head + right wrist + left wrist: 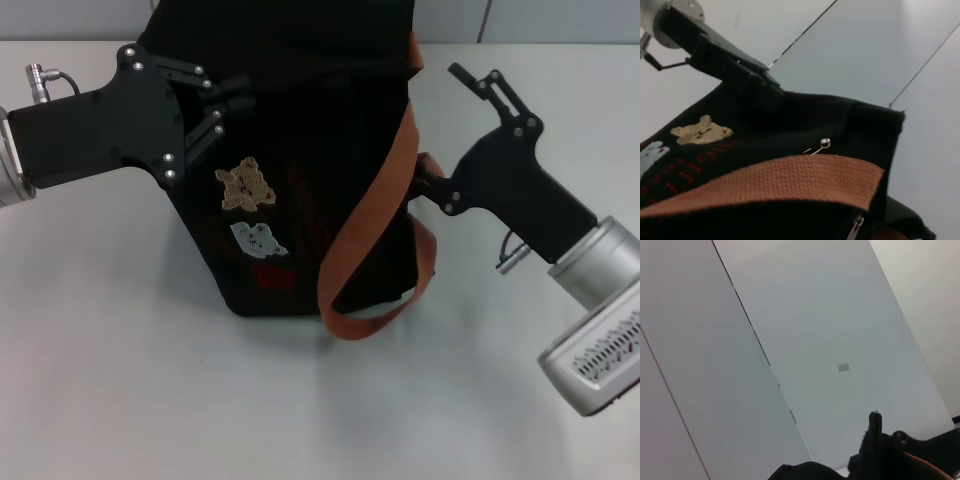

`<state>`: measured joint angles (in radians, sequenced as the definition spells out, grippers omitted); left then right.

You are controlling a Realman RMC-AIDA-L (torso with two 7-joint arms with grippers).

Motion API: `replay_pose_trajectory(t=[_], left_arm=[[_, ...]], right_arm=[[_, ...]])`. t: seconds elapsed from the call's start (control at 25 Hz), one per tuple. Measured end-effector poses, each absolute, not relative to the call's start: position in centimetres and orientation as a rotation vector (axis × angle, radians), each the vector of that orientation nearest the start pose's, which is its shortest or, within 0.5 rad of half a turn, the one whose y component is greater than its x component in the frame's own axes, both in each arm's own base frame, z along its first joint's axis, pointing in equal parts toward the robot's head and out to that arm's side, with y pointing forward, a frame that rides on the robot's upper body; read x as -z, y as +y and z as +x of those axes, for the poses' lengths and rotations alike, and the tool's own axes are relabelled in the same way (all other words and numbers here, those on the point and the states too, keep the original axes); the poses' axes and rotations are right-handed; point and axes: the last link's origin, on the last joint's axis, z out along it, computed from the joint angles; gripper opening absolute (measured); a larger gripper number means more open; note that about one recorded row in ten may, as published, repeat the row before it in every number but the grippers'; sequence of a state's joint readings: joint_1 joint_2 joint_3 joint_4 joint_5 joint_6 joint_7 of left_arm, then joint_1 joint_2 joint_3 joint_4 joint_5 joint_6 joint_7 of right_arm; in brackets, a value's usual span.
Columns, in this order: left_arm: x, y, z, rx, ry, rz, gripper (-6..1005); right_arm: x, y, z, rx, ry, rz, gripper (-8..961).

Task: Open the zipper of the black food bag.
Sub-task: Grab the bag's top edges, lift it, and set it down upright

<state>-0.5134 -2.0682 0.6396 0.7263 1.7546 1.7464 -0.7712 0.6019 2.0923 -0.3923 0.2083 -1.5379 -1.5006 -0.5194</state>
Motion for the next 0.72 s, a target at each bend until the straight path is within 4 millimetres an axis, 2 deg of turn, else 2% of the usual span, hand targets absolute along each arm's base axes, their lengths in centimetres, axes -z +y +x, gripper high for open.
replay_pose_trajectory(t=[0.4,0.72], left_arm=[[-4.3,32.9,-23.0,0.876,0.337,-2.483,68],[-4.0,33.0,-22.9,0.883,0.335,-2.488,67]], right_arm=[[7.9,31.6,22.0,-0.628,-0.490,-1.926,831],[7.7,31.6,22.0,-0.636,-0.476,-1.906,831]])
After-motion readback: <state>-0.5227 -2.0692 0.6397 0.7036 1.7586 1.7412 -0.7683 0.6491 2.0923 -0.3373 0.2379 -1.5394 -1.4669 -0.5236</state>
